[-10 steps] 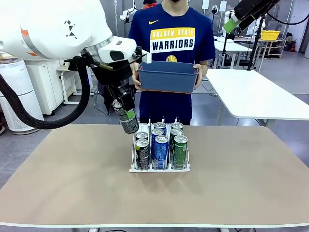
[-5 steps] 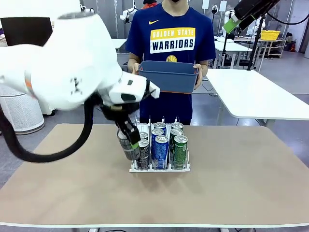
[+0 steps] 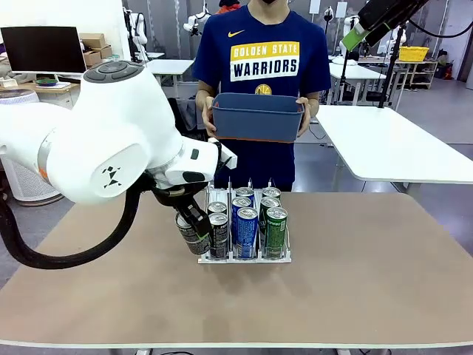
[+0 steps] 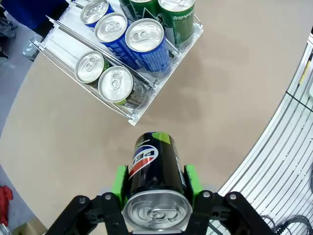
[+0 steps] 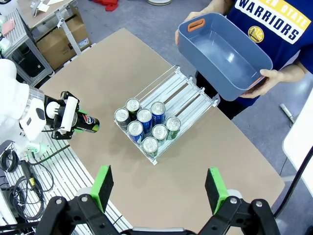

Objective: Fill the beverage cans into the dispenser.
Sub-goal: Place the picked Pepsi coke in the line of the Automatic Can Dispenser with the same cans.

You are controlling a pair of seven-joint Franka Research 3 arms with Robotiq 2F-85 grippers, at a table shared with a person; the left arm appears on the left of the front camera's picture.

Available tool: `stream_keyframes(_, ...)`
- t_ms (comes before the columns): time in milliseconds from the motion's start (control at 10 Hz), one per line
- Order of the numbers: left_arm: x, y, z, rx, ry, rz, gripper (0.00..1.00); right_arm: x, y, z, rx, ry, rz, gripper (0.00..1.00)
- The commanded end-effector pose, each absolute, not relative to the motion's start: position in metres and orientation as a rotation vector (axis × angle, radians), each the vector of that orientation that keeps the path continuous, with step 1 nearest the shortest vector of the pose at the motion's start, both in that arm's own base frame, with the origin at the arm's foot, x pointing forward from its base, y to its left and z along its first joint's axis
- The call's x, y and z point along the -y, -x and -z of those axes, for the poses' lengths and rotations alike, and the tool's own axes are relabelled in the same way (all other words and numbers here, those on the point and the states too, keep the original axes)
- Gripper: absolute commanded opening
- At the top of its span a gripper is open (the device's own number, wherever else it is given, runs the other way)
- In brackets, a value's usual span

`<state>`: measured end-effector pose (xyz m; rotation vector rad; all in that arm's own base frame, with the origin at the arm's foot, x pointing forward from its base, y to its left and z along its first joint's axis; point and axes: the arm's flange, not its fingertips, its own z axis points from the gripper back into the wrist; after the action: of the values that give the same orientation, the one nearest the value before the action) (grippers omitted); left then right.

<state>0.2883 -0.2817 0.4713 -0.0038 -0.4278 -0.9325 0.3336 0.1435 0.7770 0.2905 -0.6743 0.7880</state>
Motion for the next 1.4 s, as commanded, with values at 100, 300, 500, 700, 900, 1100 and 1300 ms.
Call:
stream_keyframes(100,0.282,-0.288,-0.471,0.428,0.004,0.932,0.58,-0.144,-0.333,-0.776,0.673,-0.293,-0.798,1.00)
stream_keyframes(300,0.281,-0.301,-0.457,0.445,0.016,0.891,0.58,-0.144,-0.333,-0.776,0.673,-0.293,-0.798,1.00)
stream_keyframes(500,0.285,-0.313,-0.443,0.477,0.040,0.857,0.58,-0.144,-0.333,-0.776,0.673,-0.293,-0.798,1.00)
stream_keyframes(700,0.293,-0.325,-0.428,0.501,0.033,0.857,0.58,-0.144,-0.333,-0.776,0.673,-0.293,-0.798,1.00)
stream_keyframes(900,0.294,-0.330,-0.419,0.503,0.051,0.864,0.58,-0.144,-0.333,-0.776,0.673,-0.293,-0.798,1.00)
stream_keyframes(1100,0.292,-0.326,-0.423,0.474,0.068,0.878,0.58,-0.144,-0.333,-0.776,0.673,-0.293,-0.798,1.00)
stream_keyframes(1300,0.293,-0.329,-0.415,0.468,0.072,0.877,0.58,-0.144,-0.333,-0.776,0.673,-0.293,-0.798,1.00)
